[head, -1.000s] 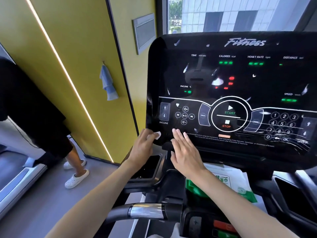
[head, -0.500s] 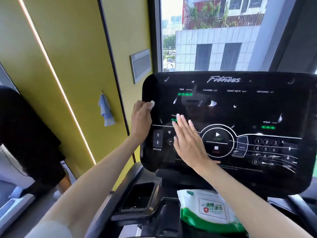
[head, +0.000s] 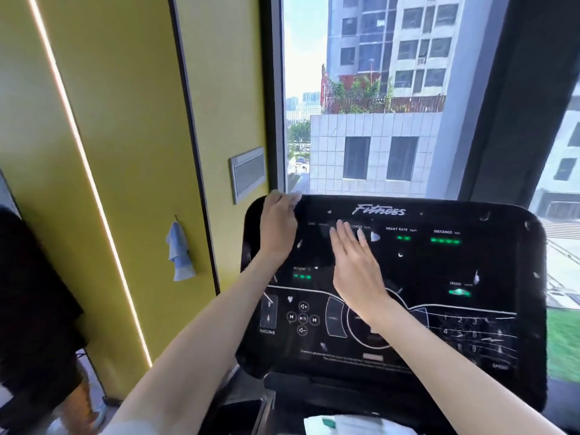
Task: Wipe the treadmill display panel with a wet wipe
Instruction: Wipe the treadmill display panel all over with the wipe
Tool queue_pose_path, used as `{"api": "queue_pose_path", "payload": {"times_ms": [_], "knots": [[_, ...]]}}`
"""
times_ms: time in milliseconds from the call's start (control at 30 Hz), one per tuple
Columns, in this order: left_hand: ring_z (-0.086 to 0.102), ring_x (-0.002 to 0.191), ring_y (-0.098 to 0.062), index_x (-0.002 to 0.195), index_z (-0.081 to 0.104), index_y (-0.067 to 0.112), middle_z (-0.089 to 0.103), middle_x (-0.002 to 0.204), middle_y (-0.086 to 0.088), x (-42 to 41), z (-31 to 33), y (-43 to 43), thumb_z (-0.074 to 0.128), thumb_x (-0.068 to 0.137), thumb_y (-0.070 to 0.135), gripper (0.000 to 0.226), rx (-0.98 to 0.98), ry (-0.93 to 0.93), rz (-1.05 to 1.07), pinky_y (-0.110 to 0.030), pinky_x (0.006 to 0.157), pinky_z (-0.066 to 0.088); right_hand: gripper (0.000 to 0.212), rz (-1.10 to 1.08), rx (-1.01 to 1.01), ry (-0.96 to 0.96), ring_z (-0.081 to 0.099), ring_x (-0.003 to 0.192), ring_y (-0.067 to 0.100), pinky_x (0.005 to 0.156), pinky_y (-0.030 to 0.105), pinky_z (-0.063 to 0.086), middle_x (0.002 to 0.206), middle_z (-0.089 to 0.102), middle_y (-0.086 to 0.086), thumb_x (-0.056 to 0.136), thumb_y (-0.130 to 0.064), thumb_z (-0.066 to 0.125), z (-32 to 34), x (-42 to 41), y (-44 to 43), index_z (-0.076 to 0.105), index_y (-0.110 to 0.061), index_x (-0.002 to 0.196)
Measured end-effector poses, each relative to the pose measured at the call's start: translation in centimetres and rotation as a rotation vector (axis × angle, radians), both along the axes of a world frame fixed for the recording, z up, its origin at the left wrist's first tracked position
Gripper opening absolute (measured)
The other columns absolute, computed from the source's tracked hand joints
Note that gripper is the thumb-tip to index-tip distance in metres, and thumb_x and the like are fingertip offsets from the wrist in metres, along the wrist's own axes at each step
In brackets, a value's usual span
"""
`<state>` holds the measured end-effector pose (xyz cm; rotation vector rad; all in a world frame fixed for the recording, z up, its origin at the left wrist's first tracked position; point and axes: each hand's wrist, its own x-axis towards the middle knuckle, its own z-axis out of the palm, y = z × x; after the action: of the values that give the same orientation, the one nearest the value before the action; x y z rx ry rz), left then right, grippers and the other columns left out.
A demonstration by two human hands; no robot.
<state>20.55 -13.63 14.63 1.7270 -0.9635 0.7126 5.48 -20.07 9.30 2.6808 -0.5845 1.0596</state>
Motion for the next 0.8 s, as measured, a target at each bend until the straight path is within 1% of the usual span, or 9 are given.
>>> {"api": "queue_pose_path", "payload": {"times_ms": [100,133,200,300,433,633,667,767,800], "knots": [[0.053,0.082,-0.023,0.095,0.065,0.003,0.056,0.092,-0.013,2.3,0.1,1.2,0.047,0.096,0.008,0.019,-0.276,0.322,0.226,-0.02,0.07,0.035,0.073,0.003,-0.007,0.025,0.037,0.134,0.033,0.11,0.047,0.03,0.142,0.04,0.024,0.064,0.014,0.057,0.0,-0.2,-0.3,0.04,0.008,0.135],[0.053,0.081,-0.023,0.093,0.065,0.003,0.055,0.091,-0.012,1.7,0.2,1.1,0.047,0.095,0.006,0.018,-0.265,0.303,0.238,-0.023,0.069,0.038,0.074,0.006,-0.005,0.024,0.037,0.133,0.033,0.11,0.047,0.031,0.141,0.04,0.025,0.062,0.015,0.057,-0.1,-0.1,-0.2,0.041,0.008,0.134],[0.05,0.081,-0.017,0.094,0.065,0.005,0.054,0.089,-0.009,-0.4,0.0,0.0,0.05,0.093,0.002,0.015,-0.09,0.084,0.126,-0.024,0.071,0.043,0.074,0.007,-0.001,0.019,0.039,0.132,0.035,0.109,0.048,0.031,0.14,0.041,0.026,0.06,0.016,0.057,-0.1,0.0,-0.1,0.044,0.009,0.132],[0.048,0.079,-0.015,0.095,0.066,0.003,0.052,0.088,-0.005,-0.1,0.2,-0.3,0.053,0.092,0.003,0.014,0.044,-0.106,-0.02,-0.017,0.072,0.036,0.071,0.003,-0.024,0.015,0.043,0.129,0.037,0.107,0.049,0.034,0.137,0.044,0.028,0.059,0.015,0.057,0.0,0.1,-0.1,0.046,0.01,0.129],[0.051,0.077,-0.024,0.085,0.061,0.004,0.047,0.086,-0.005,1.7,0.6,0.2,0.048,0.094,0.003,0.016,-0.268,0.268,0.178,-0.029,0.07,0.043,0.067,-0.006,-0.034,0.02,0.041,0.13,0.036,0.108,0.049,0.033,0.138,0.042,0.027,0.064,0.014,0.051,-0.2,0.3,-0.3,0.045,0.01,0.13],[0.055,0.079,-0.015,0.106,0.066,0.002,0.056,0.09,-0.006,-0.5,0.3,-0.8,0.057,0.092,0.009,0.019,0.117,-0.191,-0.177,-0.02,0.074,0.045,0.063,-0.002,-0.072,0.021,0.041,0.13,0.035,0.107,0.049,0.034,0.138,0.043,0.027,0.067,0.01,0.043,-0.2,0.1,-0.6,0.046,0.009,0.13],[0.054,0.079,-0.015,0.105,0.066,0.001,0.055,0.091,-0.005,0.3,0.8,-0.5,0.055,0.093,0.01,0.018,0.087,-0.15,-0.141,-0.019,0.075,0.044,0.064,-0.001,-0.072,0.018,0.042,0.13,0.035,0.107,0.049,0.035,0.138,0.043,0.027,0.066,0.011,0.045,-0.2,0.1,-0.7,0.046,0.009,0.13],[0.05,0.076,-0.018,0.088,0.063,0.004,0.05,0.088,-0.006,1.6,1.2,0.2,0.048,0.096,0.01,0.018,-0.217,0.234,0.112,-0.026,0.071,0.044,0.066,-0.006,-0.049,0.003,0.041,0.13,0.036,0.106,0.05,0.035,0.139,0.042,0.027,0.065,0.013,0.049,-0.4,0.5,-0.5,0.045,0.01,0.13],[0.048,0.074,-0.019,0.086,0.062,0.004,0.049,0.086,-0.006,1.0,1.1,-0.1,0.048,0.095,0.007,0.018,-0.257,0.252,0.156,-0.028,0.067,0.043,0.065,-0.008,-0.043,0.001,0.04,0.131,0.036,0.106,0.05,0.035,0.139,0.042,0.027,0.066,0.012,0.047,-0.5,0.5,-0.3,0.045,0.01,0.131]]}}
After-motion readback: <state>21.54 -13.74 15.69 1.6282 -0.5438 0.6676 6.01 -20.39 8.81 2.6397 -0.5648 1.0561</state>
